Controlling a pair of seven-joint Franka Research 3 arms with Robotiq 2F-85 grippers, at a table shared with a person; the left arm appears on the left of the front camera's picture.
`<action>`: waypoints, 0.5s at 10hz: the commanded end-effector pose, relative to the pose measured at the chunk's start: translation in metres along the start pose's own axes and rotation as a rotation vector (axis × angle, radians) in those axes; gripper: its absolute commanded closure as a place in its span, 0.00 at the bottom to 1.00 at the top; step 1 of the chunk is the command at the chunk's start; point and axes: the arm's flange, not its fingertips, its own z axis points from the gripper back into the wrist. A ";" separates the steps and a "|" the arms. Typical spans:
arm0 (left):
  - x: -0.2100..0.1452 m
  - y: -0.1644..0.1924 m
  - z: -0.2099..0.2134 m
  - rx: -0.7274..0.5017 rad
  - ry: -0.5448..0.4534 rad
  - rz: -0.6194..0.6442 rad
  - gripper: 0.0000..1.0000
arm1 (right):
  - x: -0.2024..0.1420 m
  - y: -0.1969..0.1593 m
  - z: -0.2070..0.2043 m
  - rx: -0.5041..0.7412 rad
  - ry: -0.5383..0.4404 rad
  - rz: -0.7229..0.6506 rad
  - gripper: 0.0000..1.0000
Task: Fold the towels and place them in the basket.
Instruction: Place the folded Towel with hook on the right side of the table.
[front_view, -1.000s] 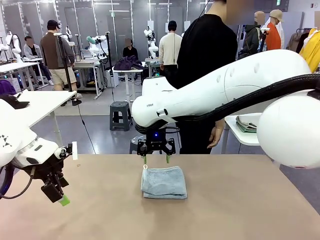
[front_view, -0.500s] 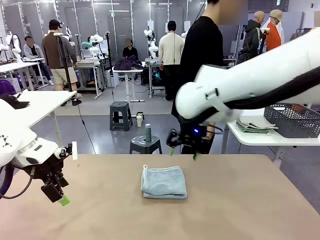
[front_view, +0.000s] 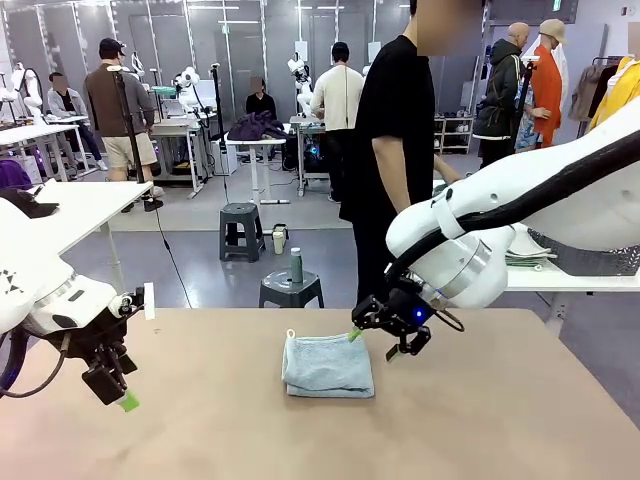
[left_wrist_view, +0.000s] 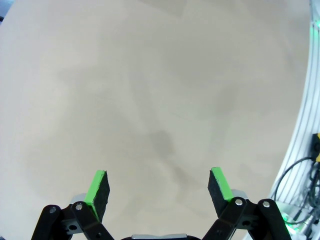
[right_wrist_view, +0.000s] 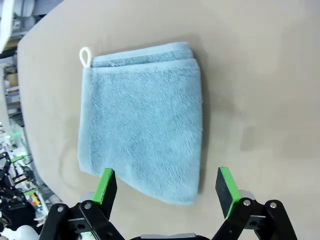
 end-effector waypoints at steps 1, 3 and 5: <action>0.001 0.001 0.000 0.010 0.012 0.000 0.00 | 0.011 -0.005 -0.019 0.086 -0.008 0.009 0.00; 0.001 0.001 0.000 0.010 0.012 0.000 0.00 | 0.017 -0.007 -0.031 0.087 0.018 -0.015 0.00; 0.001 0.001 0.000 0.010 0.012 0.000 0.00 | 0.022 -0.007 -0.040 0.092 0.039 -0.031 0.00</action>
